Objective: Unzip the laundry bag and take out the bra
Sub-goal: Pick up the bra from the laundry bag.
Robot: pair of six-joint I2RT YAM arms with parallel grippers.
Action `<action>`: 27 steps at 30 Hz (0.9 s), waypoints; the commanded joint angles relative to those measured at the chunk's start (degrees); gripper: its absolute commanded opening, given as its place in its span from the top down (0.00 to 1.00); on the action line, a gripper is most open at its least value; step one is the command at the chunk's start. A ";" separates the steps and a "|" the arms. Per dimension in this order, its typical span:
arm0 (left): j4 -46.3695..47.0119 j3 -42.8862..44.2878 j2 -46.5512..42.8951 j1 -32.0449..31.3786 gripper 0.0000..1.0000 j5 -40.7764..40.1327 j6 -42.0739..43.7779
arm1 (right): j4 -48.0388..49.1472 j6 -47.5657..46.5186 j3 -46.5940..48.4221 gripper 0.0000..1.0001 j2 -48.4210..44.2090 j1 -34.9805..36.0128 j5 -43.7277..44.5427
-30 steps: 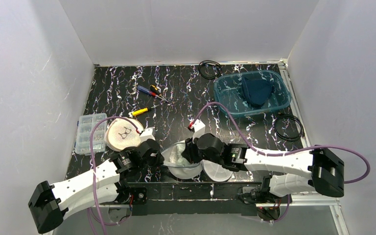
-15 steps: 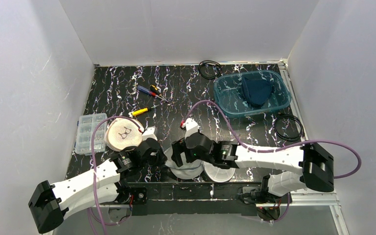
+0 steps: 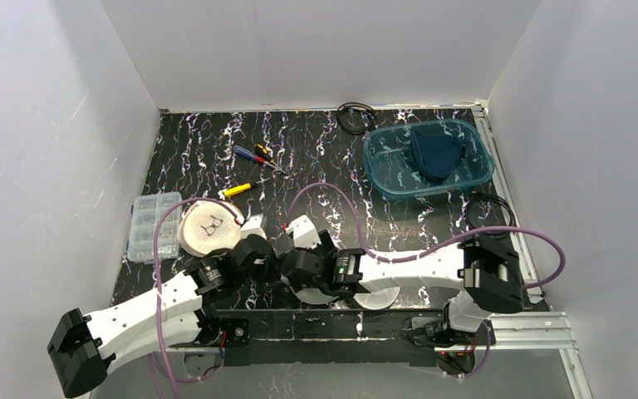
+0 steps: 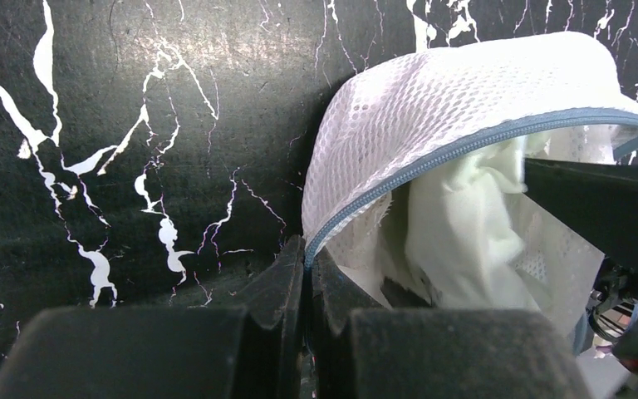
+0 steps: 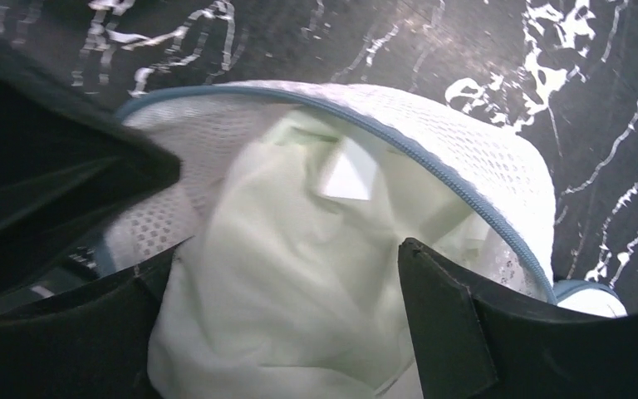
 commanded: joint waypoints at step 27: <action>-0.93 -1.04 -2.35 0.24 1.00 0.07 0.05 | 13.76 -11.69 -15.98 0.99 -24.87 0.18 -5.87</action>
